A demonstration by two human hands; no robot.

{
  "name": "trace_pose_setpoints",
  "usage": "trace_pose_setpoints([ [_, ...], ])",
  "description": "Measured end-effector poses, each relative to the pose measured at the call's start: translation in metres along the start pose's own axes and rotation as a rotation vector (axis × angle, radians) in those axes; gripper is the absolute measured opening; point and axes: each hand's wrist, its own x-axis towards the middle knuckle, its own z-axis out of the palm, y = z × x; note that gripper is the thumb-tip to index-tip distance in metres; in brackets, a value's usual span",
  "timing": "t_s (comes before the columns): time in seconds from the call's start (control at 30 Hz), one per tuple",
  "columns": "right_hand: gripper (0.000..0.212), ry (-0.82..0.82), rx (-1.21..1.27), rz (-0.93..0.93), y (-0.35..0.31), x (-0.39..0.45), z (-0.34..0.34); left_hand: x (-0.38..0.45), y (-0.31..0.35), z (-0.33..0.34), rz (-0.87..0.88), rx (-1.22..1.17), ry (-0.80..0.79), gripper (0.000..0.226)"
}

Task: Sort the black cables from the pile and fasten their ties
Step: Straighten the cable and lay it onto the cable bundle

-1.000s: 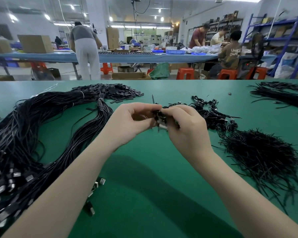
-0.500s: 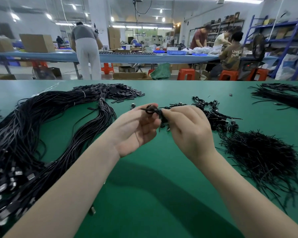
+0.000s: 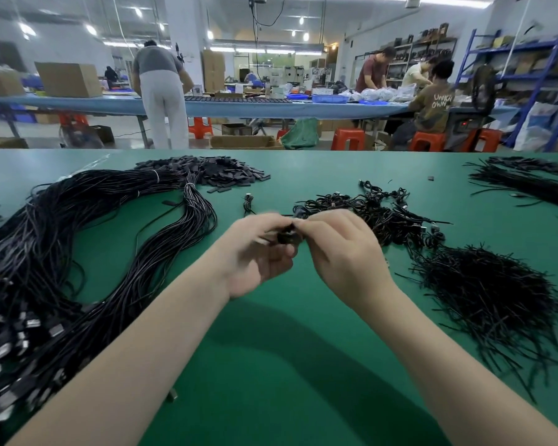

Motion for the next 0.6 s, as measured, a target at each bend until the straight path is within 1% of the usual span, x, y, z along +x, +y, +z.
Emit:
trace_pose_setpoints([
  [0.03,0.019,-0.008,-0.029,-0.032,0.0,-0.004,0.003,-0.001,0.001,-0.002,-0.086,-0.059,-0.058,0.018],
  [0.07,0.021,-0.026,-0.043,-0.039,0.001,-0.009,0.006,0.001,0.0,-0.007,-0.113,-0.015,-0.065,0.016],
  [0.1,0.021,-0.055,-0.047,-0.032,0.003,-0.012,0.008,0.002,0.001,-0.012,-0.115,0.1,-0.027,0.01],
  [0.13,0.021,-0.08,-0.047,-0.014,0.008,-0.015,0.009,0.006,0.003,-0.02,-0.08,0.31,0.048,0.011],
  [0.17,0.022,-0.093,-0.047,0.032,0.014,-0.017,0.01,0.009,0.005,-0.03,-0.034,0.582,0.135,0.018],
  [0.2,0.024,-0.102,-0.052,0.123,0.024,-0.02,0.011,0.014,0.009,-0.045,0.033,0.878,0.221,0.024],
  [0.23,0.029,-0.125,-0.068,0.268,0.036,-0.024,0.011,0.017,0.014,-0.06,0.1,1.165,0.313,0.028],
  [0.27,0.038,-0.191,-0.113,0.457,0.048,-0.03,0.011,0.021,0.018,-0.081,0.138,1.387,0.423,0.03],
  [0.3,0.05,-0.313,-0.2,0.647,0.06,-0.039,0.011,0.023,0.022,-0.103,0.125,1.526,0.538,0.029],
  [0.33,0.059,-0.46,-0.293,0.787,0.069,-0.051,0.011,0.026,0.023,-0.127,0.067,1.596,0.646,0.028],
  [0.37,0.065,-0.587,-0.36,0.847,0.074,-0.063,0.011,0.025,0.023,-0.149,-0.034,1.624,0.739,0.025],
  [0.4,0.065,-0.681,-0.376,0.849,0.075,-0.074,0.013,0.023,0.021,-0.167,-0.161,1.64,0.795,0.021],
  [0.43,0.061,-0.713,-0.33,0.844,0.076,-0.081,0.016,0.019,0.019,-0.181,-0.297,1.654,0.808,0.018],
  [0.47,0.055,-0.699,-0.258,0.869,0.075,-0.085,0.017,0.017,0.016,-0.192,-0.384,1.667,0.798,0.019],
  [0.5,0.049,-0.66,-0.199,0.892,0.075,-0.086,0.018,0.015,0.014,-0.2,-0.427,1.666,0.788,0.024],
  [0.53,0.044,-0.621,-0.17,0.894,0.076,-0.087,0.02,0.013,0.013,-0.205,-0.424,1.636,0.804,0.029],
  [0.6,0.039,-0.622,-0.191,0.854,0.075,-0.087,0.022,0.008,0.016,-0.206,-0.347,1.521,0.905,0.032],
])
